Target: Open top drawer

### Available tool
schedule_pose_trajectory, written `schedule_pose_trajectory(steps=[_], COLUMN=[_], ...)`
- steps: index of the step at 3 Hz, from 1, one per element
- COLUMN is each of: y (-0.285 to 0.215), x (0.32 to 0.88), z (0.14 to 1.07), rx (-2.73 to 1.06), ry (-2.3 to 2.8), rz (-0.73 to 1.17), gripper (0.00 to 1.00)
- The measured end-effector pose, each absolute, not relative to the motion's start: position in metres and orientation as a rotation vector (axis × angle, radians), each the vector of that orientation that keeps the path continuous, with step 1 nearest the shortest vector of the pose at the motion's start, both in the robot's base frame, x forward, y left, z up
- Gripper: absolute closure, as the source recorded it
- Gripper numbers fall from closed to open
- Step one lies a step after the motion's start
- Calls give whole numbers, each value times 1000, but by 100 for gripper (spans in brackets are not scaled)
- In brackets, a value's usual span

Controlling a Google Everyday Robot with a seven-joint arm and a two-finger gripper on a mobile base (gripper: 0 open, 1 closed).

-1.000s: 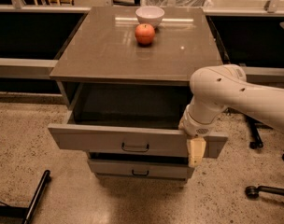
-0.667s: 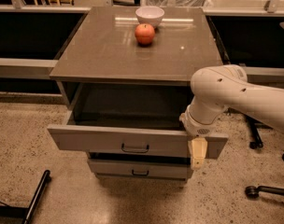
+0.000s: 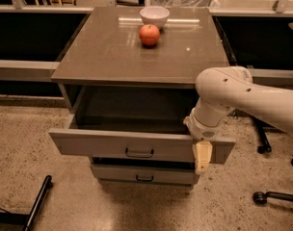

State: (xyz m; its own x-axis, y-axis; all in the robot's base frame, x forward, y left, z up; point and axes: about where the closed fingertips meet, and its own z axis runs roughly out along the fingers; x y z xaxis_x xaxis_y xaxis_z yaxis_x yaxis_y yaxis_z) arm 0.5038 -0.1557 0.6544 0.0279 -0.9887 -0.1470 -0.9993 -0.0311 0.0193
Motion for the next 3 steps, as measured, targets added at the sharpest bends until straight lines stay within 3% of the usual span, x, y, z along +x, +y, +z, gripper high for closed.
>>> schedule_pose_trajectory(steps=[2, 3], y=[-152, -149], x=[460, 447], z=[670, 675], rx=[-2267, -2293], ry=[2105, 2082], rz=[331, 406], gripper=[41, 47])
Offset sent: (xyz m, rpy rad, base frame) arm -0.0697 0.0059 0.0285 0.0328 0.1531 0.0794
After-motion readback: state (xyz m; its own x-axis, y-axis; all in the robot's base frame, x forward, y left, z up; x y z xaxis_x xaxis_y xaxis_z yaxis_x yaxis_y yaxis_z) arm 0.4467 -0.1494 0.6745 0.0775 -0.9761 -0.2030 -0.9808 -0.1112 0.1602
